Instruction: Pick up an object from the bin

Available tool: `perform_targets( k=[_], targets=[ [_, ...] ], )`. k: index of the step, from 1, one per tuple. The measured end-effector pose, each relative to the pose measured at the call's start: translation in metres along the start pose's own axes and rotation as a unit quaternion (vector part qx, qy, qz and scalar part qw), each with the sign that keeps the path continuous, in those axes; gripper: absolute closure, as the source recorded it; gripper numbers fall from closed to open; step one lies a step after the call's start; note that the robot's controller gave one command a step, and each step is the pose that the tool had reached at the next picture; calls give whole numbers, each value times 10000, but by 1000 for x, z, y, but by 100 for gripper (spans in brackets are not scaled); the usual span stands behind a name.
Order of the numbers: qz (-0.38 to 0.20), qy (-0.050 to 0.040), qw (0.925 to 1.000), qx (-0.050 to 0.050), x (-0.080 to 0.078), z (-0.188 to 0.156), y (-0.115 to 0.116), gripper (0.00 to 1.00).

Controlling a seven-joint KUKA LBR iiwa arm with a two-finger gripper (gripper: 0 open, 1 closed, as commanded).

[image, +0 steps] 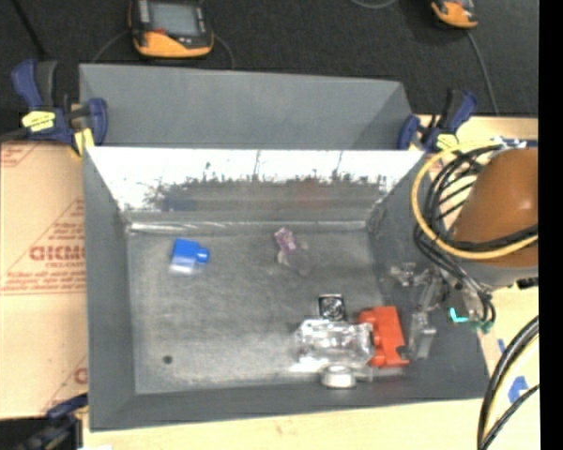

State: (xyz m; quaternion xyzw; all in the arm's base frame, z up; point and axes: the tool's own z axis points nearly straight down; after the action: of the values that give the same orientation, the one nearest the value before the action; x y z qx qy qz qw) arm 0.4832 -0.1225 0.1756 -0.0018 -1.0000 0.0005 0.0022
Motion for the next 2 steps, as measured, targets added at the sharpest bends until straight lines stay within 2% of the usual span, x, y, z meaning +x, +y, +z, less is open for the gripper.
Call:
perform_targets(
  k=[1, 2],
  targets=[
    [-1676, 27, 9859, 23, -20, 101, 29, 0],
    [-1681, 2, 9858, 32, -21, 100, 29, 100]
  ],
)
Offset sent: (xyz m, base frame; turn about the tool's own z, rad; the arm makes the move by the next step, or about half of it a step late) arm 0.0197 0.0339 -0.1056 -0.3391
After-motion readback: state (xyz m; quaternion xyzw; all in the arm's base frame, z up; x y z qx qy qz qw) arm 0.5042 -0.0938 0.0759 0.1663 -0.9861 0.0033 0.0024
